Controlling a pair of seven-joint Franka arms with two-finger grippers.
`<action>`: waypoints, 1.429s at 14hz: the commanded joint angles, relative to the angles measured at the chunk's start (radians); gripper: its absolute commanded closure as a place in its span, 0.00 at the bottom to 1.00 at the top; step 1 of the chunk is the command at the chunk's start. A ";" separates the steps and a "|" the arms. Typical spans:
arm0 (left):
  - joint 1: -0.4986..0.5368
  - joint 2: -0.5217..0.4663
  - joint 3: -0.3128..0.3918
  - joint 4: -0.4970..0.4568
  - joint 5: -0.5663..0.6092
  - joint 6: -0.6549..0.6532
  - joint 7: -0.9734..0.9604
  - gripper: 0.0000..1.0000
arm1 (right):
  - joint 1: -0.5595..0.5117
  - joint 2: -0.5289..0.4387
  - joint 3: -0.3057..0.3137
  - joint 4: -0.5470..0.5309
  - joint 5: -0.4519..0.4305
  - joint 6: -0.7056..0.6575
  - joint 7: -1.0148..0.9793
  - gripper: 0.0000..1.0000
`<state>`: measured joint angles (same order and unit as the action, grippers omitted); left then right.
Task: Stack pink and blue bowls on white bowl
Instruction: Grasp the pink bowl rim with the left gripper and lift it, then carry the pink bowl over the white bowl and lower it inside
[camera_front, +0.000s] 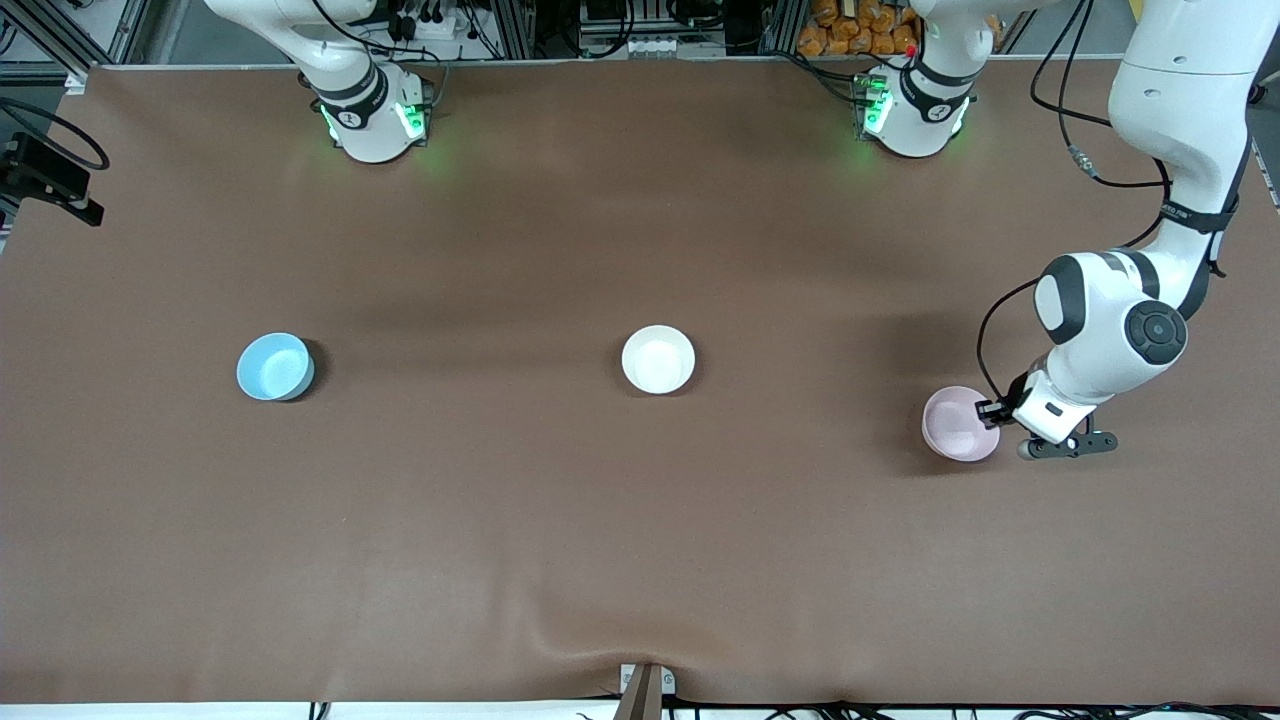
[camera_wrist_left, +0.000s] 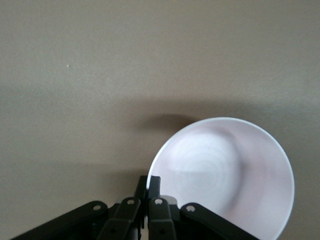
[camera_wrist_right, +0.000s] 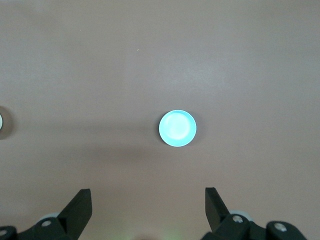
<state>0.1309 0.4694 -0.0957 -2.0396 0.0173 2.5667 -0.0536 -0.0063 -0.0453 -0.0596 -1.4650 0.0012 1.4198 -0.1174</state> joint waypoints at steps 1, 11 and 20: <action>0.006 -0.083 -0.059 -0.005 0.006 -0.078 -0.003 1.00 | -0.012 0.007 0.006 0.017 0.011 -0.013 0.007 0.00; -0.228 -0.089 -0.363 0.099 0.021 -0.198 -0.616 1.00 | -0.012 0.007 0.006 0.017 0.011 -0.013 0.007 0.00; -0.447 0.080 -0.363 0.206 0.252 -0.191 -1.024 1.00 | -0.012 0.007 0.006 0.017 0.011 -0.015 0.007 0.00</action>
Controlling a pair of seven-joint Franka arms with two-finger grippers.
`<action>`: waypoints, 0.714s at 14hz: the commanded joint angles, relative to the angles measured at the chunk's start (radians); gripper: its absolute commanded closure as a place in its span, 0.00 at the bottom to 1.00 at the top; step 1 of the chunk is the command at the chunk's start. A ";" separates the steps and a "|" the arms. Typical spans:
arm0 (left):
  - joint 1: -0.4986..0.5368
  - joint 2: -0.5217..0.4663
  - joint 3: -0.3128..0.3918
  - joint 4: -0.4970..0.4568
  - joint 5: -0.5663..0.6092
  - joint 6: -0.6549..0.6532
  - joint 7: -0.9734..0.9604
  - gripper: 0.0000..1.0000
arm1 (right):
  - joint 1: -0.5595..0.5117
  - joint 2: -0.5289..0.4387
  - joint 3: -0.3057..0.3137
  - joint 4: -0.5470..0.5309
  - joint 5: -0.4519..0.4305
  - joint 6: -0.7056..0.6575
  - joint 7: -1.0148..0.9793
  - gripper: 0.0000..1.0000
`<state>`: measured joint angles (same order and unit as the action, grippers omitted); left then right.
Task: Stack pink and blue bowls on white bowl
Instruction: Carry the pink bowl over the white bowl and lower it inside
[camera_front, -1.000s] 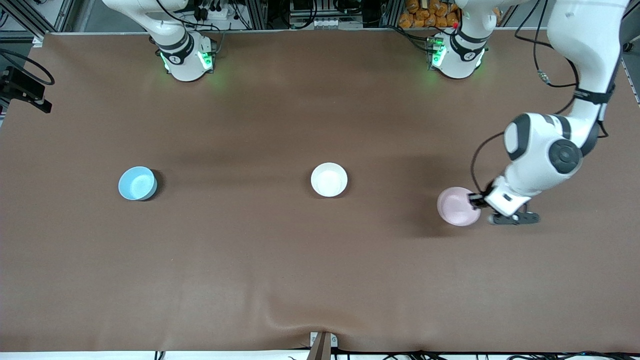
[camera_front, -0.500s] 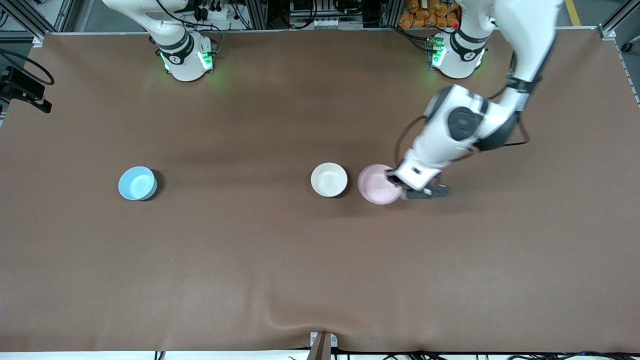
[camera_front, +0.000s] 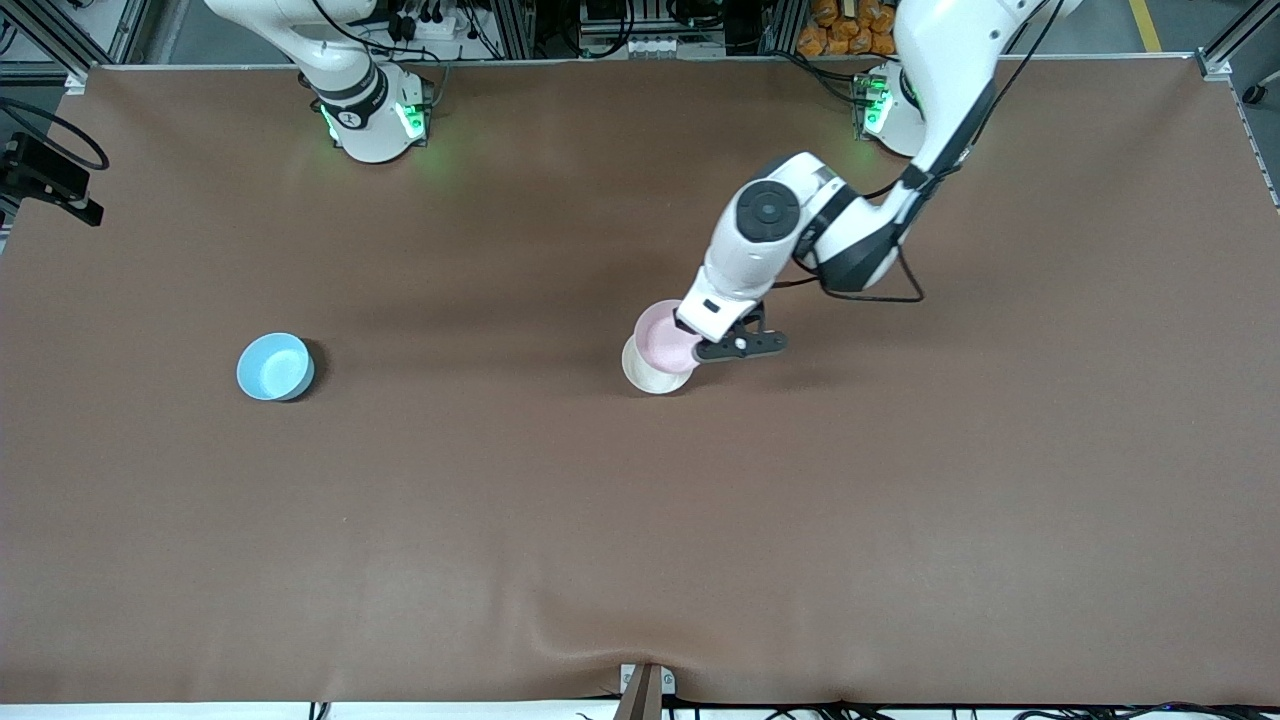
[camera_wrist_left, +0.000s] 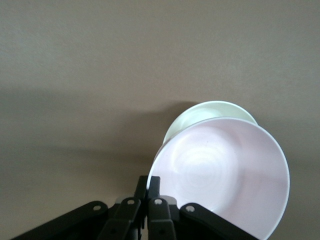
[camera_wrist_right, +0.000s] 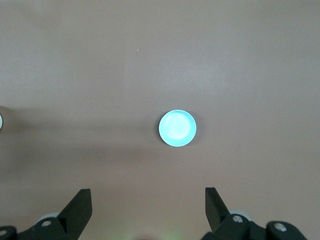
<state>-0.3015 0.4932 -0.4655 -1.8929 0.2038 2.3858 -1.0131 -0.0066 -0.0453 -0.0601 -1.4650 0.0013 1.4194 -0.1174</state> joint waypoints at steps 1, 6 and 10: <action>-0.016 0.068 0.007 0.066 0.092 -0.010 -0.093 1.00 | -0.012 0.007 0.006 0.017 0.011 -0.014 0.007 0.00; -0.030 0.091 0.007 0.083 0.108 -0.008 -0.122 1.00 | -0.012 0.007 0.006 0.017 0.011 -0.014 0.007 0.00; -0.044 0.136 0.008 0.127 0.106 -0.008 -0.124 1.00 | -0.012 0.007 0.006 0.017 0.011 -0.014 0.007 0.00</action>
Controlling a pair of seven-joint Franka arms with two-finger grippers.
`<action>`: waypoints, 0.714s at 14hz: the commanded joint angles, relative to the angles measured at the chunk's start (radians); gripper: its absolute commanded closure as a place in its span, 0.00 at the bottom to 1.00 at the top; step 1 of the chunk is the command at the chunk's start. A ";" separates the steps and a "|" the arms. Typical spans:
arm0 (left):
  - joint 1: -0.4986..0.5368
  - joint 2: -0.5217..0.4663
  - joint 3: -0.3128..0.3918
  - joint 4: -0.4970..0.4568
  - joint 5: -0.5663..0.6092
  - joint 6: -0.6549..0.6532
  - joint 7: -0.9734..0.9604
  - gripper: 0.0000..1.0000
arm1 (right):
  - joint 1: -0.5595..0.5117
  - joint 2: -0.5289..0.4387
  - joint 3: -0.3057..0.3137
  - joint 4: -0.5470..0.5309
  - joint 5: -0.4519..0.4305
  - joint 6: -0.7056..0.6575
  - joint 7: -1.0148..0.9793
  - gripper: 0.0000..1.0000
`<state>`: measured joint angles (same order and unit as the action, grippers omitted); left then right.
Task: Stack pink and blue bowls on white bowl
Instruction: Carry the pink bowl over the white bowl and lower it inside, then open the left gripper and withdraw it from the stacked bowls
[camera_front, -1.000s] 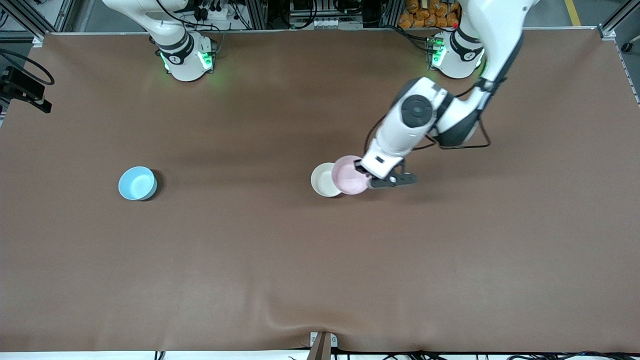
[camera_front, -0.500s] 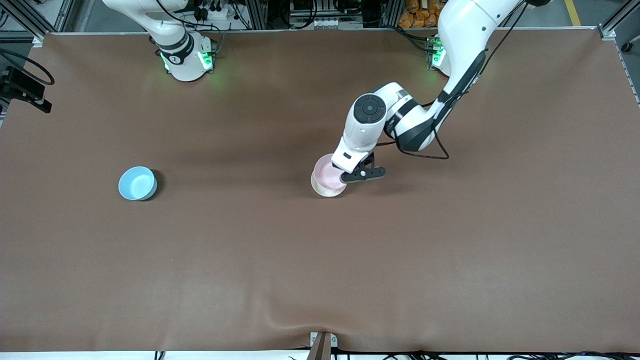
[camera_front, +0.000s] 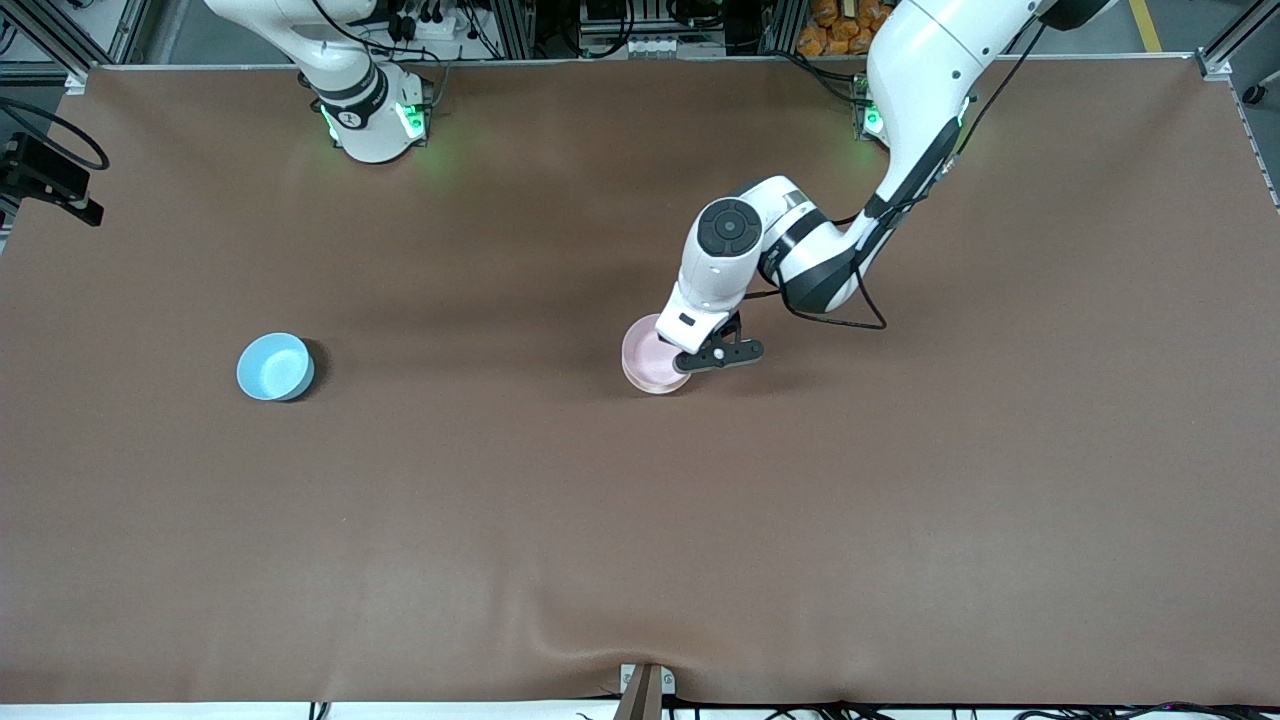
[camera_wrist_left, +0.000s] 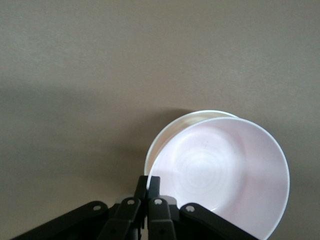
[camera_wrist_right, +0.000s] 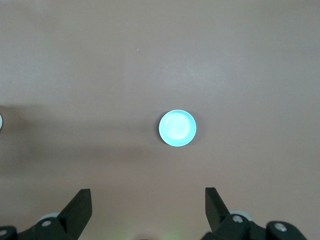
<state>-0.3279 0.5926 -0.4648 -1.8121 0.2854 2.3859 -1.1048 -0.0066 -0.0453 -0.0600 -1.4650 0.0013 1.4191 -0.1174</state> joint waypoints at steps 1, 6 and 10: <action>-0.016 0.042 0.009 0.050 0.025 -0.008 -0.032 0.75 | -0.012 0.007 0.006 0.017 0.011 -0.014 0.007 0.00; 0.016 0.003 0.009 0.073 0.021 -0.036 -0.076 0.00 | -0.012 0.008 0.006 0.015 0.011 -0.014 0.007 0.00; 0.188 -0.218 0.005 0.076 0.021 -0.246 0.047 0.00 | -0.013 0.047 0.005 0.017 0.008 -0.008 0.004 0.00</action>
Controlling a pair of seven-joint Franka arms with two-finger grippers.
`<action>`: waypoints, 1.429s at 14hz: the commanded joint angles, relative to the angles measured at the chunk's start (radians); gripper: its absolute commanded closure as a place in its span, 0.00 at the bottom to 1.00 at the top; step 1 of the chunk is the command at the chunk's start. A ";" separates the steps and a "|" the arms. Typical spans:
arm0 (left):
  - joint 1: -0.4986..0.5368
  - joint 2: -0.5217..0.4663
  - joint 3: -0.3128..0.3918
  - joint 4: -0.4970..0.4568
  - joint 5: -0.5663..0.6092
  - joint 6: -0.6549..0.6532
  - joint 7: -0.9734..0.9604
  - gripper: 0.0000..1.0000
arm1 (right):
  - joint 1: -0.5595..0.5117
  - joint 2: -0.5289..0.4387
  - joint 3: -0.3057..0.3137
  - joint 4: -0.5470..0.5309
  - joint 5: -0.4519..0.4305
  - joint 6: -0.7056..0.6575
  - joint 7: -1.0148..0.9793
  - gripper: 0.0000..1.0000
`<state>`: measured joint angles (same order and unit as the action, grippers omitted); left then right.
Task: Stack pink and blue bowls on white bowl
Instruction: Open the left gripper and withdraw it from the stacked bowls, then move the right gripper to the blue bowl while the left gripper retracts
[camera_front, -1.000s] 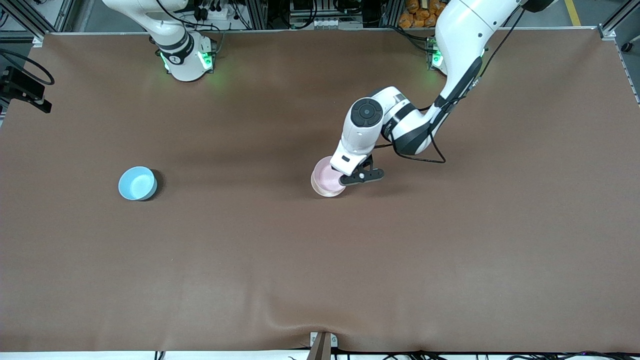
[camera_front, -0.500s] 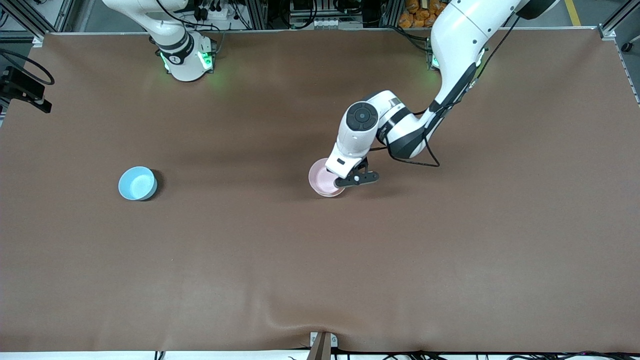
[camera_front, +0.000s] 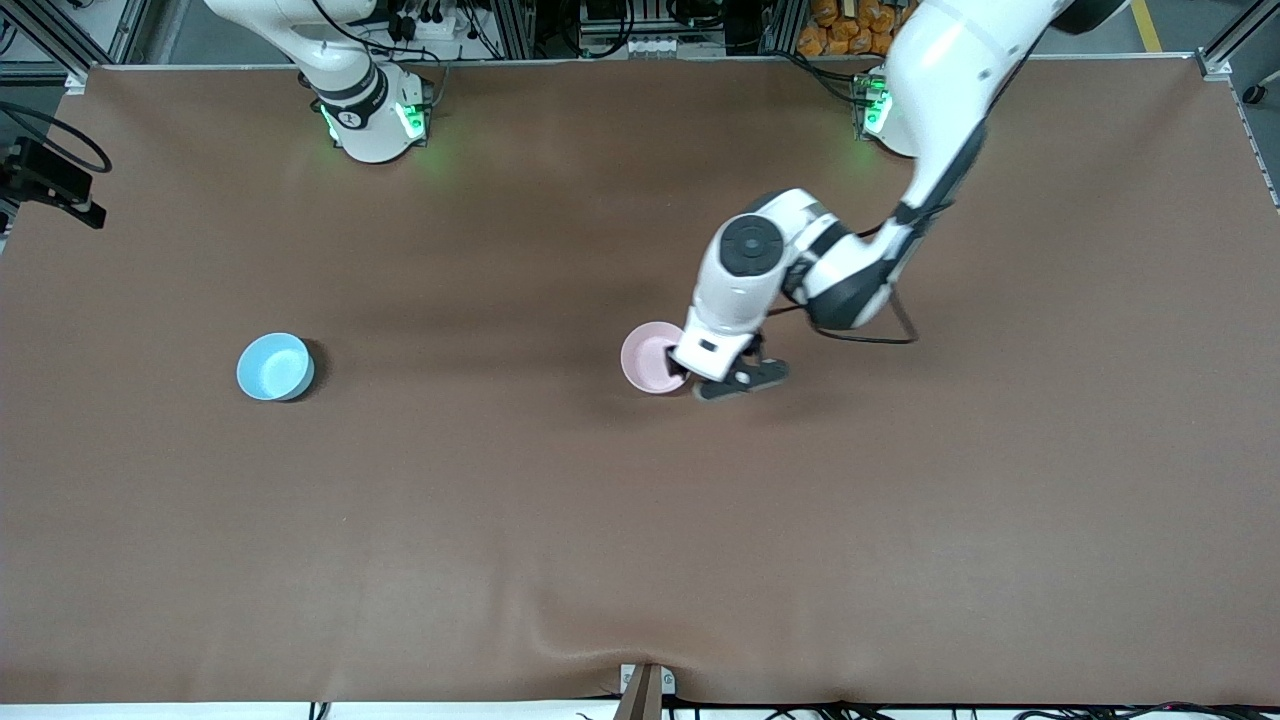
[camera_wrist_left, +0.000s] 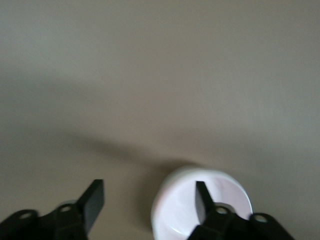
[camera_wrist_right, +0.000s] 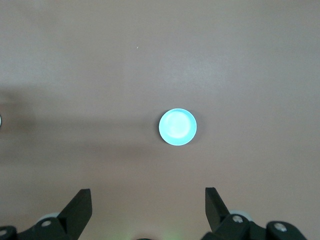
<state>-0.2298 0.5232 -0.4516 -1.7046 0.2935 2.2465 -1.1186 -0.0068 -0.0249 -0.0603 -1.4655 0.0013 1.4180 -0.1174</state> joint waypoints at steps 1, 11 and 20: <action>0.146 -0.202 -0.012 -0.032 0.006 -0.151 0.133 0.00 | -0.013 0.051 0.005 0.019 -0.007 -0.005 0.002 0.00; 0.440 -0.362 -0.027 0.200 -0.162 -0.564 0.591 0.00 | -0.094 0.236 -0.010 -0.028 -0.040 0.051 -0.040 0.00; 0.258 -0.474 0.276 0.151 -0.207 -0.620 0.790 0.00 | -0.206 0.290 -0.012 -0.453 0.017 0.556 -0.247 0.00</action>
<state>0.0914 0.0945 -0.2599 -1.5179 0.1151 1.6327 -0.3729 -0.1994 0.2787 -0.0848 -1.8295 -0.0026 1.8932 -0.3137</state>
